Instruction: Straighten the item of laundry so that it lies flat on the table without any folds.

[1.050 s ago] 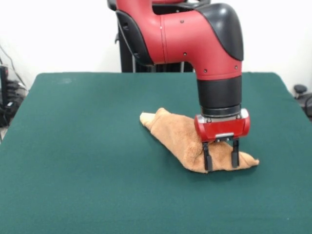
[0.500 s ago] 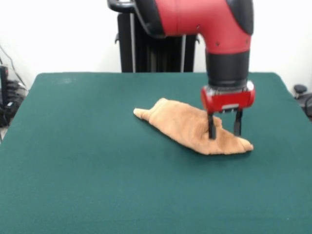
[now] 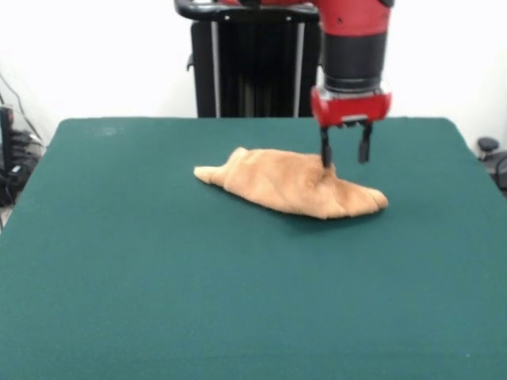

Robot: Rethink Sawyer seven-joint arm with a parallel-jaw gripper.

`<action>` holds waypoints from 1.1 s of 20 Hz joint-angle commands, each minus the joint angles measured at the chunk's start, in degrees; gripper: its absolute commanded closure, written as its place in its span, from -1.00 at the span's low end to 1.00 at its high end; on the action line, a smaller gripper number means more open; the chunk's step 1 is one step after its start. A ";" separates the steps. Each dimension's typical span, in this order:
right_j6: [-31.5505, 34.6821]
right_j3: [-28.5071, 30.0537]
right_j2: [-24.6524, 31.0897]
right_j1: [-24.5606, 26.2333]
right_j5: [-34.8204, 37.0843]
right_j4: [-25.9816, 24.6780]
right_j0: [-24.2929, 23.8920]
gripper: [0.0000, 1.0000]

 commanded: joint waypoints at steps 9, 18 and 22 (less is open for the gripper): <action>8.45 7.39 1.24 5.09 -1.17 -2.28 -2.67 -1.00; 11.41 6.03 -0.05 5.89 -3.04 0.01 0.76 -1.00; 14.07 5.60 -1.02 4.21 -3.62 2.63 1.91 -1.00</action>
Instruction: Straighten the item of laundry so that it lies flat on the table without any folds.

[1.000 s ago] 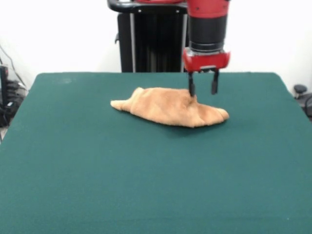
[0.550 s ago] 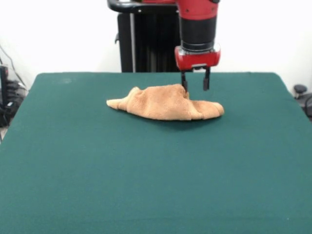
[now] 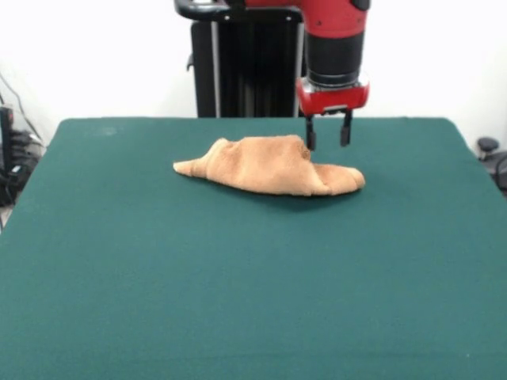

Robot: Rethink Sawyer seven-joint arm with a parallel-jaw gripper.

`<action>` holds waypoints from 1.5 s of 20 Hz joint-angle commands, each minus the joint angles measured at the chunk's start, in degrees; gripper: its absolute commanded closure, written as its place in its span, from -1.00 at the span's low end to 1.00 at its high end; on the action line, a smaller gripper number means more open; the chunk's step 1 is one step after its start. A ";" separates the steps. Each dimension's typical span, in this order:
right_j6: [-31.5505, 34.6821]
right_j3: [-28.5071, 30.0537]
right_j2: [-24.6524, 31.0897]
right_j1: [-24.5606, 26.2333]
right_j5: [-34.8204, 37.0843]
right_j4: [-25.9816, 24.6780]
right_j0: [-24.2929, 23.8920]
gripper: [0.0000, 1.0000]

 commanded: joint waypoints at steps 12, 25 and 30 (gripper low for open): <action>15.46 -7.33 -6.76 5.74 -2.19 11.24 9.41 -1.00; 16.99 -12.79 -14.38 12.49 -3.56 19.77 19.89 -1.00; 19.29 -18.89 -29.34 18.31 -1.09 26.13 34.81 -1.00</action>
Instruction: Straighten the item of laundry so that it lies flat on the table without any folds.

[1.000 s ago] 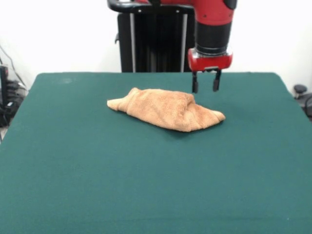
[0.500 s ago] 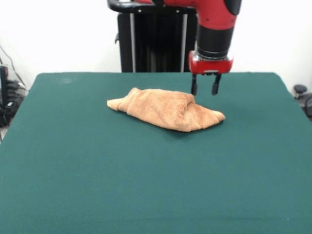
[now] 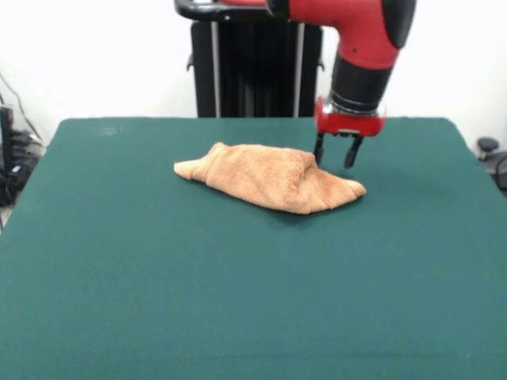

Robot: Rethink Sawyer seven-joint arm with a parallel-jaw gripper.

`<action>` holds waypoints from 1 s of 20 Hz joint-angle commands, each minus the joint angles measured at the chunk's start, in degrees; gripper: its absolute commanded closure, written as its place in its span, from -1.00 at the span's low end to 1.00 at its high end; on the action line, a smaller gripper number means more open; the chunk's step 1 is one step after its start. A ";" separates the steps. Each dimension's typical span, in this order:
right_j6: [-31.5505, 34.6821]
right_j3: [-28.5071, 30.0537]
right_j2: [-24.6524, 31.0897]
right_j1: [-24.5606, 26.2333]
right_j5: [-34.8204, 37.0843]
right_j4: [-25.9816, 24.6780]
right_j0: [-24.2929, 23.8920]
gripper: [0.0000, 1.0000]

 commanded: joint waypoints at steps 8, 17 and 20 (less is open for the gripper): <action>28.38 -17.62 -26.07 25.34 2.95 27.04 30.28 -1.00; 35.63 -22.09 -30.51 32.46 7.58 37.11 37.21 -1.00; 36.07 -24.23 -30.69 33.73 6.83 37.95 36.70 -1.00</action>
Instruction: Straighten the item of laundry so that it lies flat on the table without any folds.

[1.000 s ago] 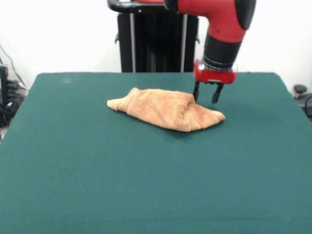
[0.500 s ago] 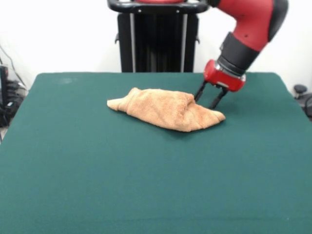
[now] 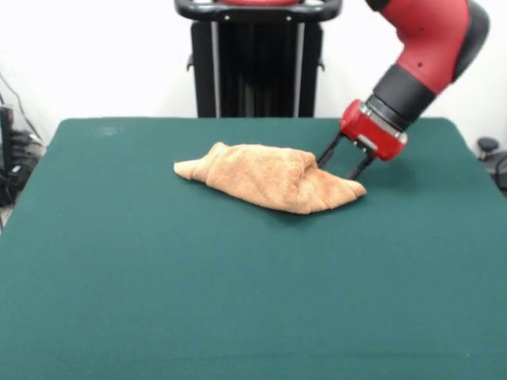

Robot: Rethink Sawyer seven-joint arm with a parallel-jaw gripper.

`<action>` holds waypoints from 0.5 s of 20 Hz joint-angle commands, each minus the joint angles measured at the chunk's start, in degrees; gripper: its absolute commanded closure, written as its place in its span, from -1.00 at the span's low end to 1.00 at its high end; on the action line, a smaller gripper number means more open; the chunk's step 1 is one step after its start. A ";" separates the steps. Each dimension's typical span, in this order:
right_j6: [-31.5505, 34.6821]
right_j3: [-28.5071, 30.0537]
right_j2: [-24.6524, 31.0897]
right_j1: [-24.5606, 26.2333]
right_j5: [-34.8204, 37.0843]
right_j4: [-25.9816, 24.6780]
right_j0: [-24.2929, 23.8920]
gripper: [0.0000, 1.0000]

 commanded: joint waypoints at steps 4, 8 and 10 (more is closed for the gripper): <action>23.10 -16.22 -1.91 12.83 2.87 10.32 0.81 -1.00; 25.50 -20.33 -4.89 16.83 4.49 11.64 1.42 -1.00; 26.07 -22.22 -6.12 18.63 4.51 12.31 1.21 -1.00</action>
